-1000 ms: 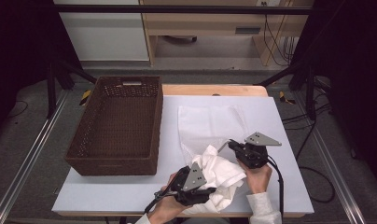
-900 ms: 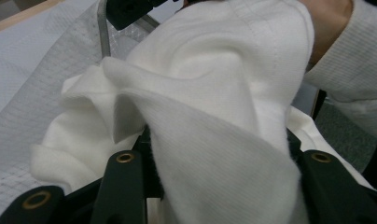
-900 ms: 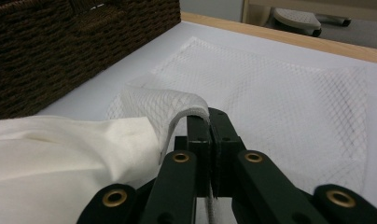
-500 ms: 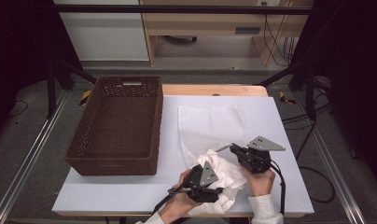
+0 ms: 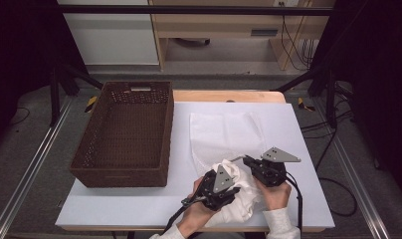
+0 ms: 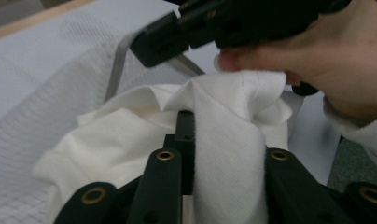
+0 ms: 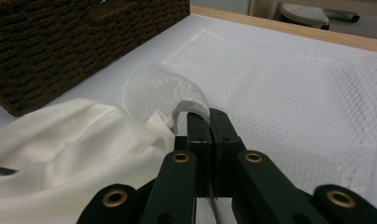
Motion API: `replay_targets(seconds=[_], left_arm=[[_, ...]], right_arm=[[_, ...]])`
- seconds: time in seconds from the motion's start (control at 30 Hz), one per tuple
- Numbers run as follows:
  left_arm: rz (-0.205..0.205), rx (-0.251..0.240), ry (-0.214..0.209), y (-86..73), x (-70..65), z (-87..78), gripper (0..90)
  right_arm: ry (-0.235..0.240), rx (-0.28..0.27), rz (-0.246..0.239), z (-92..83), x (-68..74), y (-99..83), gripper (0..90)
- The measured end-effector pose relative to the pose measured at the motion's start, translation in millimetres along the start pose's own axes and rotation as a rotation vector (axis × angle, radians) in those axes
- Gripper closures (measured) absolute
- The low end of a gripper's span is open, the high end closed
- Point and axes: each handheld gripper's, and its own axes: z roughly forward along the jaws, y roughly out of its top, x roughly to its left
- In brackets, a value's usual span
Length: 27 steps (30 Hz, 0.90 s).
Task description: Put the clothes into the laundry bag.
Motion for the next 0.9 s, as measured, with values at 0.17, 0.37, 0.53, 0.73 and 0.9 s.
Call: replay_targets(seconds=[0.17, 0.37, 0.53, 0.73, 0.9], left_arm=[[0.058, 0.044, 0.032, 5.2, 0.5, 20.1, 71.4], [-0.039, 0.118, -0.090, -6.1, 8.1, 38.5, 45.1], [-0.026, 0.080, -0.092, -6.4, 13.5, 16.1, 21.9], [-0.006, 0.080, -0.043, -6.8, 23.9, -30.2, 13.1], [-0.041, 0.052, -0.059, -19.3, 30.5, -36.6, 13.2]], right_arm=[[0.011, -0.011, 0.005, -2.4, 1.5, 1.0, 88.8], [0.010, -0.015, -0.002, -4.3, 3.7, 1.7, 88.8], [0.007, -0.014, 0.001, -5.9, 1.5, -0.6, 88.8], [0.001, -0.013, 0.001, -7.3, -0.4, -1.0, 88.8], [-0.002, -0.020, 0.003, -9.0, -0.3, 0.6, 88.8]])
